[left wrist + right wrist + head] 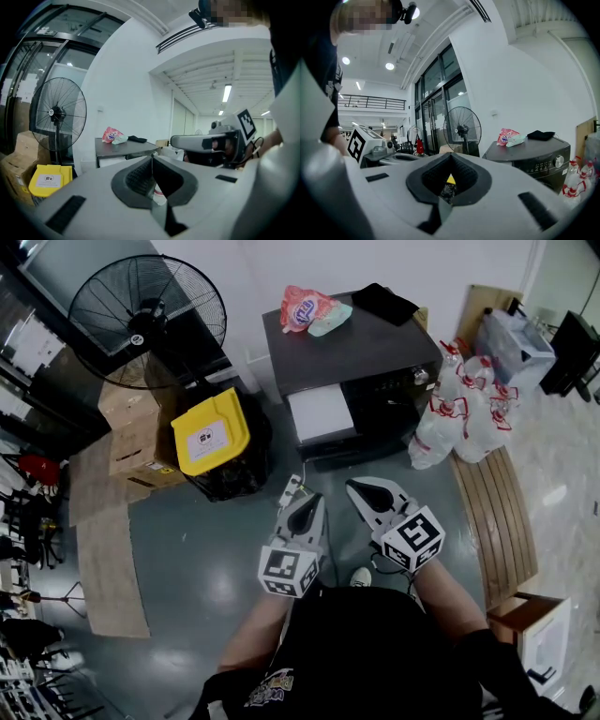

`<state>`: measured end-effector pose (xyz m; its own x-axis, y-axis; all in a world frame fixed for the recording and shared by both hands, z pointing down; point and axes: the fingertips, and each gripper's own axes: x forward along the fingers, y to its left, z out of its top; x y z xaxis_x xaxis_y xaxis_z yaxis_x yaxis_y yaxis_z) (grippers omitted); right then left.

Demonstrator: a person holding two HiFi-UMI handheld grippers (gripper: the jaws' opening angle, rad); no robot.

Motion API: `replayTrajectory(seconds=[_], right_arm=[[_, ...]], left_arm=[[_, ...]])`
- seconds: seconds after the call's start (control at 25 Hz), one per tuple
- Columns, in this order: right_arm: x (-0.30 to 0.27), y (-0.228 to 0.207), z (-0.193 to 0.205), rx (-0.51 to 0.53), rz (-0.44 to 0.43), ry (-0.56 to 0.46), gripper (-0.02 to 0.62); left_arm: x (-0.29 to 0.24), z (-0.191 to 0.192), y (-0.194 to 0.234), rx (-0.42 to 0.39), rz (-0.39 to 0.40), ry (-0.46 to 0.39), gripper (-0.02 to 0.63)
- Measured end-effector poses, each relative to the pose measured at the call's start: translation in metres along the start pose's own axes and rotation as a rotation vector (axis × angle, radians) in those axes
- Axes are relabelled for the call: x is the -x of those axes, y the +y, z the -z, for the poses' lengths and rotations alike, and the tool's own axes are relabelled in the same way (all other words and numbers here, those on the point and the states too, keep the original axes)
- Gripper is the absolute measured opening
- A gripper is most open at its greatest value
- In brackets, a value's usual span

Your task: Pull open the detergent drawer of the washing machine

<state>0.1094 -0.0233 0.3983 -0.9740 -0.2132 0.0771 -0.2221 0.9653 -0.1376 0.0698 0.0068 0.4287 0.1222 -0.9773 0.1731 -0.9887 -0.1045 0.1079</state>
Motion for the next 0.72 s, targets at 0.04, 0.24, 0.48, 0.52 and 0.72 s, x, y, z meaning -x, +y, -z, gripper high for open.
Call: replayTrajectory(seconds=[0.04,0.24,0.48,0.52,0.72], right_arm=[[-0.0001,0.0006,0.0003,0.0,0.0,0.002,0.003],[-0.0026,0.003,-0.0017,0.004,-0.007,0.009,0.003],[-0.0049,0.0042,0.001,0.001,-0.009,0.012,0.004],[-0.0049,0.0044,0.0006,0.002,-0.01,0.013,0.003],[-0.0038,0.0047,0.0019,0.001,-0.009,0.013,0.003]], left_arm=[[0.0005,0.0001,-0.0001,0.001,0.0,-0.002,0.008],[0.0016,-0.0007,0.0018,0.005,-0.001,-0.004,0.008],[0.0023,-0.0013,0.0038,0.007,-0.003,-0.008,0.008],[0.0022,-0.0015,0.0036,0.008,-0.004,-0.008,0.008],[0.0031,-0.0022,0.0026,0.008,-0.005,-0.008,0.008]])
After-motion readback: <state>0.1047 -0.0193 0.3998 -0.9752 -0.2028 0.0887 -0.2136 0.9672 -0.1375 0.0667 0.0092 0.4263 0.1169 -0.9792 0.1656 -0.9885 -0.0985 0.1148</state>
